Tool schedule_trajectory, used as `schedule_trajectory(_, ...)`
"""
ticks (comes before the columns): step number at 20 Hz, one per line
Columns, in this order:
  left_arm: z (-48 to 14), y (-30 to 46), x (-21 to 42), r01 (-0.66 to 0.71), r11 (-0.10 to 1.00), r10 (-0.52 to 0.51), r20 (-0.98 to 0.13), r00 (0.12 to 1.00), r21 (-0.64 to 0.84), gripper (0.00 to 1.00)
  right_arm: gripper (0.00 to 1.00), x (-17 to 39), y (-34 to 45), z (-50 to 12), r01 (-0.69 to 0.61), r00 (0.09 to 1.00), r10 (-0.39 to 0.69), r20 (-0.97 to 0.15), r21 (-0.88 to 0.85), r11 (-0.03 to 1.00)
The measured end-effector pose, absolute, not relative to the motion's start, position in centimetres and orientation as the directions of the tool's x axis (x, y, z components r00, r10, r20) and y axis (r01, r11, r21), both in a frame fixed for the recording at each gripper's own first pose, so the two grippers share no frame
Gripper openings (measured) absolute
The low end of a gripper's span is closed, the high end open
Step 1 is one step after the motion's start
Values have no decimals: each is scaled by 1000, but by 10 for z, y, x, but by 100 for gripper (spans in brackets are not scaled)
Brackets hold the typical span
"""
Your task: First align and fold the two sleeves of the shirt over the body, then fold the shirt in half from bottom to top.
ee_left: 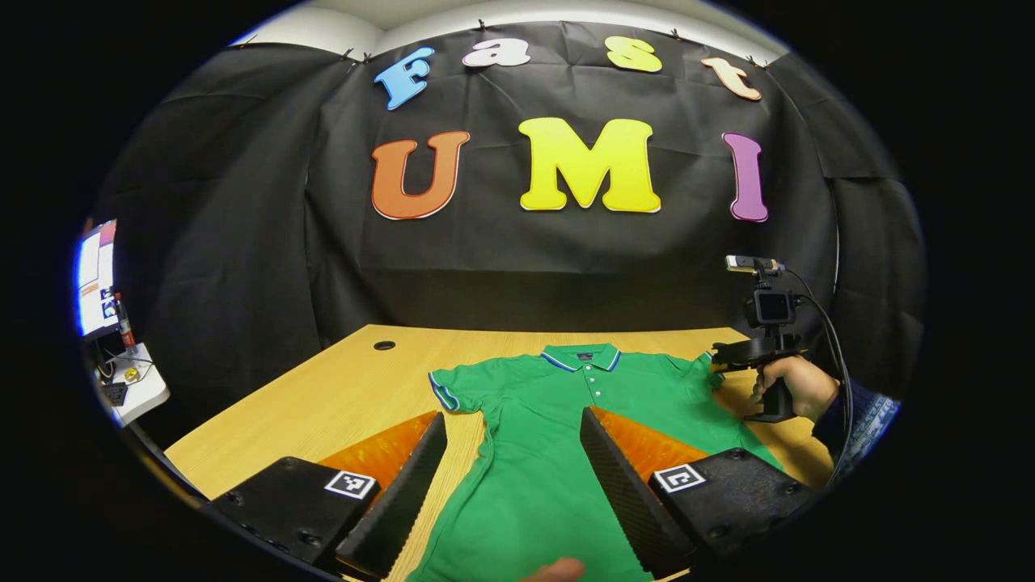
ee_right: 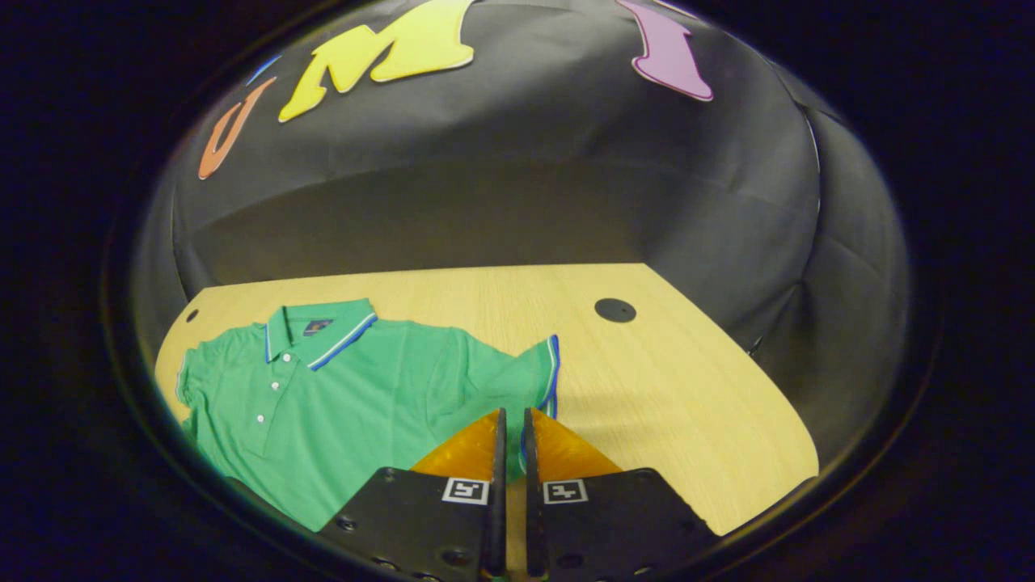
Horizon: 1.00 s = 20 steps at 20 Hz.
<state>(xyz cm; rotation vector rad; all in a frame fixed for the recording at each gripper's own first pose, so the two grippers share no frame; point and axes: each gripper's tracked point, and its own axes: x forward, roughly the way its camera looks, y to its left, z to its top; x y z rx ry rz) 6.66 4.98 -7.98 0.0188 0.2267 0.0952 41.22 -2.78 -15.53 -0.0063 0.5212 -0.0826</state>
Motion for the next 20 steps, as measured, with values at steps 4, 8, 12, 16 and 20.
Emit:
schedule_trajectory(4, -75, 58, 64, -105, 994, 98, -222, 970, -19, 100, 6, 409, -22, -150, 78, 869, -92, -486, -49, 996)
schedule_trajectory(8, -69, 66, 63, -115, 993, 109, -204, 973, -19, 100, 54, 411, -41, -170, 148, 835, -142, -531, -31, 989)
schedule_trajectory(12, -74, 65, 65, -111, 994, 104, -219, 970, -21, 100, 84, 412, -51, -183, 188, 809, -150, -568, 8, 982)
schedule_trajectory(16, -76, 60, 66, -100, 995, 95, -222, 970, -11, 100, 78, 418, -43, -194, 155, 813, -81, -576, 80, 985)
schedule_trajectory(20, -82, 59, 69, -96, 995, 93, -235, 967, -1, 100, 10, 422, -28, -193, 126, 824, -49, -564, 98, 987)
